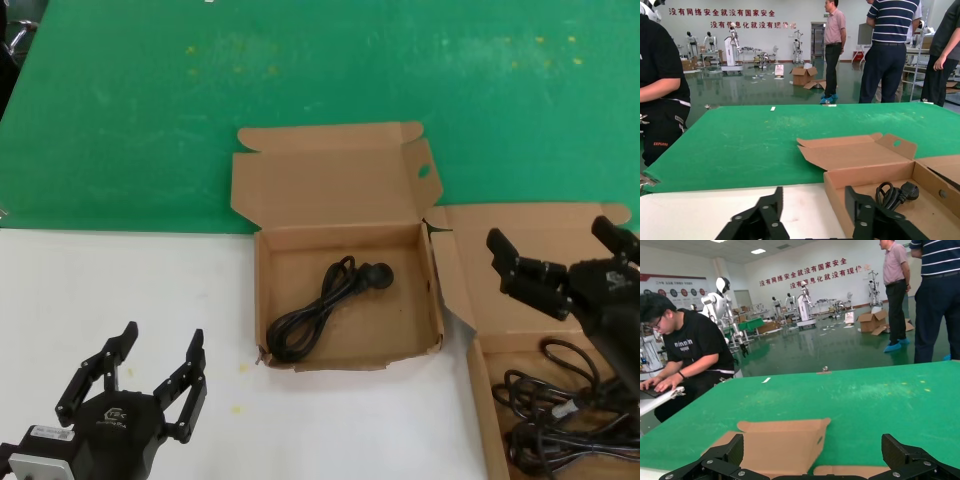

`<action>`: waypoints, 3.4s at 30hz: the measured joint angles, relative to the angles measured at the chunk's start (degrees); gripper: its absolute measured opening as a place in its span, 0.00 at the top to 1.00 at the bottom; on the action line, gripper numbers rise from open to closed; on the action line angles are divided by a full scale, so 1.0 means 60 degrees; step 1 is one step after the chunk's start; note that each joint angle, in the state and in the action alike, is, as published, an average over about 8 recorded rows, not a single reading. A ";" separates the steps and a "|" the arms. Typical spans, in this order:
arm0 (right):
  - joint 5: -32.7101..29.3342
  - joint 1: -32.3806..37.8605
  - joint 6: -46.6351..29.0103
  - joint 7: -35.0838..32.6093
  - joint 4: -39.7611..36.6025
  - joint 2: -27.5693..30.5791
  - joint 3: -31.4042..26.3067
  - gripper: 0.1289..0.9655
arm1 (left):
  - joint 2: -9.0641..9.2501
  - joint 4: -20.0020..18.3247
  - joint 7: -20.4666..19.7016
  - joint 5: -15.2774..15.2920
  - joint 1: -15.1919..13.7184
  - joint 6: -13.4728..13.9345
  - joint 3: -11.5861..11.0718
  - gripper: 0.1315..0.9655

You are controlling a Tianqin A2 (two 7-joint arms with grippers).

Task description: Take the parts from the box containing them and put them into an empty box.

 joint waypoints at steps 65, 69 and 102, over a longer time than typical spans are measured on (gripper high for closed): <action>0.3153 -0.3623 0.3053 -0.5139 0.0265 -0.0070 -0.0037 0.00 | -0.0030 -0.0065 0.0064 -0.0153 0.0161 -0.0140 -0.0100 0.00; 0.3154 -0.3624 0.3054 -0.5140 0.0265 -0.0070 -0.0037 0.00 | -0.0030 -0.0065 0.0064 -0.0153 0.0161 -0.0140 -0.0100 0.00; 0.3154 -0.3624 0.3054 -0.5140 0.0265 -0.0070 -0.0037 0.00 | -0.0030 -0.0065 0.0064 -0.0153 0.0161 -0.0140 -0.0100 0.00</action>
